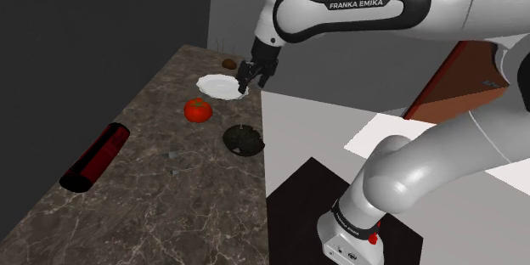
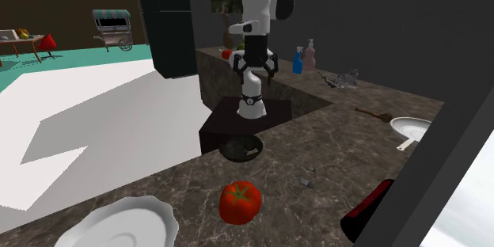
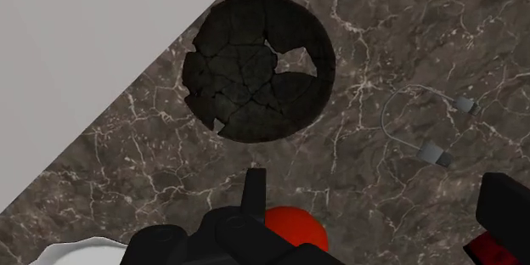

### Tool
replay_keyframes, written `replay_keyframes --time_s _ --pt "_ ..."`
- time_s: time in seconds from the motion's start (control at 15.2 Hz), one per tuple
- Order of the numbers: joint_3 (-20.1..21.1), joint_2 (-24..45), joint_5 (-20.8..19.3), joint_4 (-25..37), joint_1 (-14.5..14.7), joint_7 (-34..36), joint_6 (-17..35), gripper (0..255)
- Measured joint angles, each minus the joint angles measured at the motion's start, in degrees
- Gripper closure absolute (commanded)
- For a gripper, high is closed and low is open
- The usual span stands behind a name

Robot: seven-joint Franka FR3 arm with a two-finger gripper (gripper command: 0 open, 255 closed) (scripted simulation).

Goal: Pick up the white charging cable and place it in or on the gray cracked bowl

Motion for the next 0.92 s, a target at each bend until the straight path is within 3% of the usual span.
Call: replay_keyframes --time_s 0.53,0.92 --pt "4.69 14.16 -0.78 2.53 1.94 4.56 10.02 0" --pt "7.15 26.95 -3.8 8.22 3.3 8.55 15.7 0"
